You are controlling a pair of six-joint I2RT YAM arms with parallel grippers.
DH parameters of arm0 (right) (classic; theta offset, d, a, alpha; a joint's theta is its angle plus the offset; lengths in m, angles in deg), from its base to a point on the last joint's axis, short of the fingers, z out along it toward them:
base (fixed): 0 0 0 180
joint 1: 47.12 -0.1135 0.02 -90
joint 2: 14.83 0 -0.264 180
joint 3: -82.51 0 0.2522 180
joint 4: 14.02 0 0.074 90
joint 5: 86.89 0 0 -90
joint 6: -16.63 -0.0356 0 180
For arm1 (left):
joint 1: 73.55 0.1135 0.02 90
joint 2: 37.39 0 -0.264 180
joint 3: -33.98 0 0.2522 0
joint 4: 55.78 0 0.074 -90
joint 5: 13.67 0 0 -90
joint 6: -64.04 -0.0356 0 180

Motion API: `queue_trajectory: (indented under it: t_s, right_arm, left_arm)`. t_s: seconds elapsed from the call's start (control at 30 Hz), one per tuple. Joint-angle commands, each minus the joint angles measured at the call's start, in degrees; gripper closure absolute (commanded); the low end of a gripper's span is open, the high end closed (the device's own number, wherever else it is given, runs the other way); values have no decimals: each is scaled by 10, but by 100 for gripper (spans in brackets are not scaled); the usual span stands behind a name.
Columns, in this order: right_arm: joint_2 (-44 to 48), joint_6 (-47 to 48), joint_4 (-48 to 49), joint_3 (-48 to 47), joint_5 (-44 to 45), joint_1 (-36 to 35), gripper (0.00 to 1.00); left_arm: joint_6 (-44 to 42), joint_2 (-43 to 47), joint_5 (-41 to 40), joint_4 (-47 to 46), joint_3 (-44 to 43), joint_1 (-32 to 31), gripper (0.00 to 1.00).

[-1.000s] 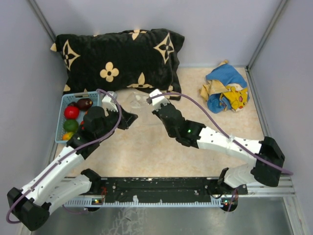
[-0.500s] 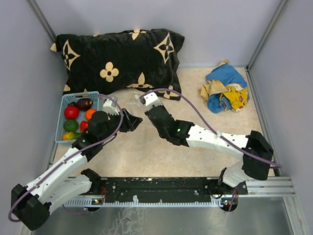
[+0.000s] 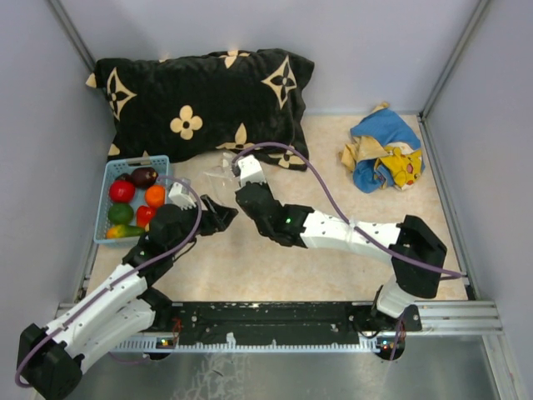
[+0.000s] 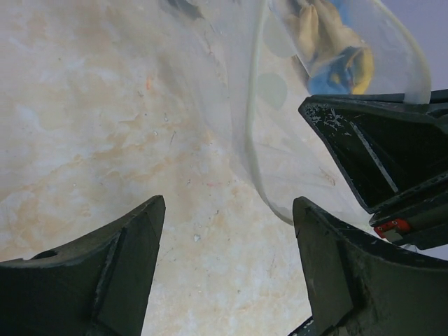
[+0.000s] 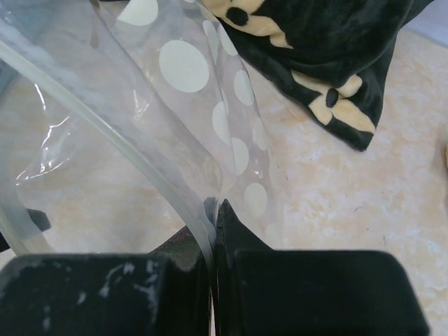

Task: Place the food in the zip-top bag and seal the zipper
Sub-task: Open the zipper of the food storage bag.

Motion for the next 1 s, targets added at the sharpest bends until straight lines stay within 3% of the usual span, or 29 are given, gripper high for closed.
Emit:
queue_trajectory:
  t_s: [0.0, 0.27, 0.37, 0.47, 0.57, 0.7, 0.97]
  right_arm:
    - [-2, -42, 30, -41, 7, -5, 100]
    - [7, -74, 40, -23, -13, -6, 100]
    - [7, -81, 41, -17, -18, -6, 100]
    - [9, -79, 38, -13, -8, -7, 100]
    - [13, -60, 40, -6, -4, -7, 100]
    - [15, -25, 39, -4, -3, -6, 100]
    - [-11, 80, 40, -47, 19, -6, 76]
  left_arm:
    - [19, -4, -9, -25, 5, 1, 19]
    - [55, -8, 20, -76, 28, 1, 17]
    - [49, -2, 2, -75, 29, 1, 21]
    - [36, -3, -11, -75, 25, 1, 35]
    - [29, -12, -13, -74, 24, 1, 70]
    - [17, -17, -15, -70, 22, 1, 97]
    - [-19, -15, 1, -20, -14, 1, 100]
